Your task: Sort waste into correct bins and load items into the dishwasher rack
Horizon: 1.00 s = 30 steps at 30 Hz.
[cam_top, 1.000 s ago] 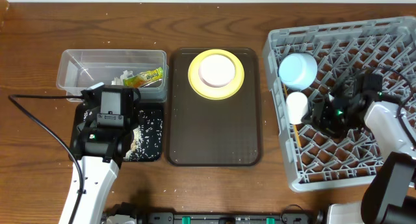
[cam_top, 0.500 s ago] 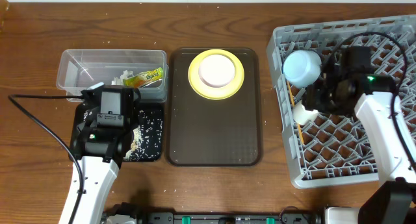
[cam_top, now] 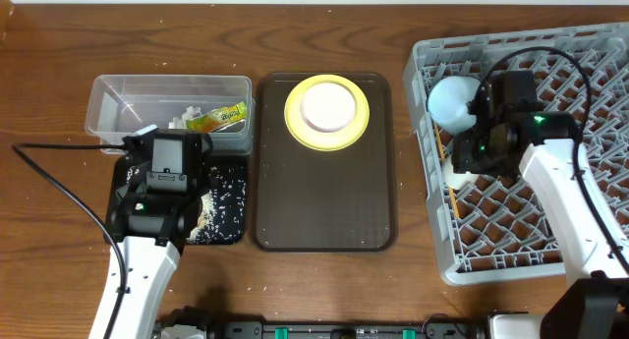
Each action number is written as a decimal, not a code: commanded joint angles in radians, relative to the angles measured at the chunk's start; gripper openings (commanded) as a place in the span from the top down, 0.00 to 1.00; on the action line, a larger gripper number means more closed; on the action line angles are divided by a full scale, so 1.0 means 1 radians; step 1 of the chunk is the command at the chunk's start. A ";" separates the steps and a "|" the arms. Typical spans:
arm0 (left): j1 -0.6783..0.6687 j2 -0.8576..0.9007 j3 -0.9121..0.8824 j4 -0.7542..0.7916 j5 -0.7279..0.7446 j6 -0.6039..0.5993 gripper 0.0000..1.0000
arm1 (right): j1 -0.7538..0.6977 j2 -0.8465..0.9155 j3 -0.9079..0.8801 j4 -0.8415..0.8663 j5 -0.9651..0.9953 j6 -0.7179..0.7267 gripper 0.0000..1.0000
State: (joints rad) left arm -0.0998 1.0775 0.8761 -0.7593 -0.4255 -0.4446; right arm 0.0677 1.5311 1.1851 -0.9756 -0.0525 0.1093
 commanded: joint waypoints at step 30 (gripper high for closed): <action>0.005 0.000 0.016 -0.002 -0.016 0.003 0.04 | 0.235 -0.007 -0.203 0.168 -0.111 0.067 0.90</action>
State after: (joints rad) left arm -0.0998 1.0775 0.8761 -0.7593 -0.4255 -0.4446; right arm 0.2726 1.5303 0.9855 -0.8574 -0.0231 0.1444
